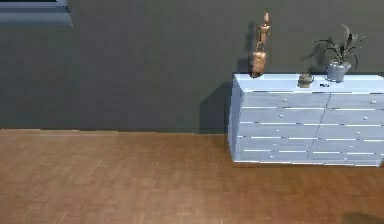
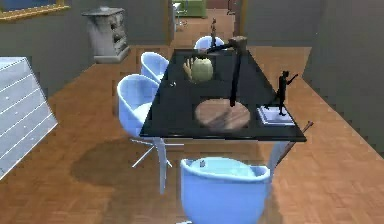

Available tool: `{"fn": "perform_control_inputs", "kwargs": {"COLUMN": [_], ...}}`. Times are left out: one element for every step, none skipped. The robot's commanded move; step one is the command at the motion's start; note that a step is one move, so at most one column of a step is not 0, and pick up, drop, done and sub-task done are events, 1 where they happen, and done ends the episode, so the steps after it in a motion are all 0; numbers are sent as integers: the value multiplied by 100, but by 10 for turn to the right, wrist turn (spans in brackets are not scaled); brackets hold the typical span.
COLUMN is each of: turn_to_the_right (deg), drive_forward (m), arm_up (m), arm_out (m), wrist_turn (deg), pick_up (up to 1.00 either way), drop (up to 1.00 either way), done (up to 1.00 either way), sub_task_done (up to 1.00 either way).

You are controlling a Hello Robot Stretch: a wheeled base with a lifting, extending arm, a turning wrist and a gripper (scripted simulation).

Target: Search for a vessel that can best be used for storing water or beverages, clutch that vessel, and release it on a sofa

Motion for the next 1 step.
{"fn": "perform_control_inputs", "kwargs": {"turn_to_the_right": [390], "drive_forward": [0], "arm_up": [0], "arm_out": [0], "wrist_turn": [0], "pick_up": [0], "drop": [0], "done": [0], "sub_task_done": [0]}}
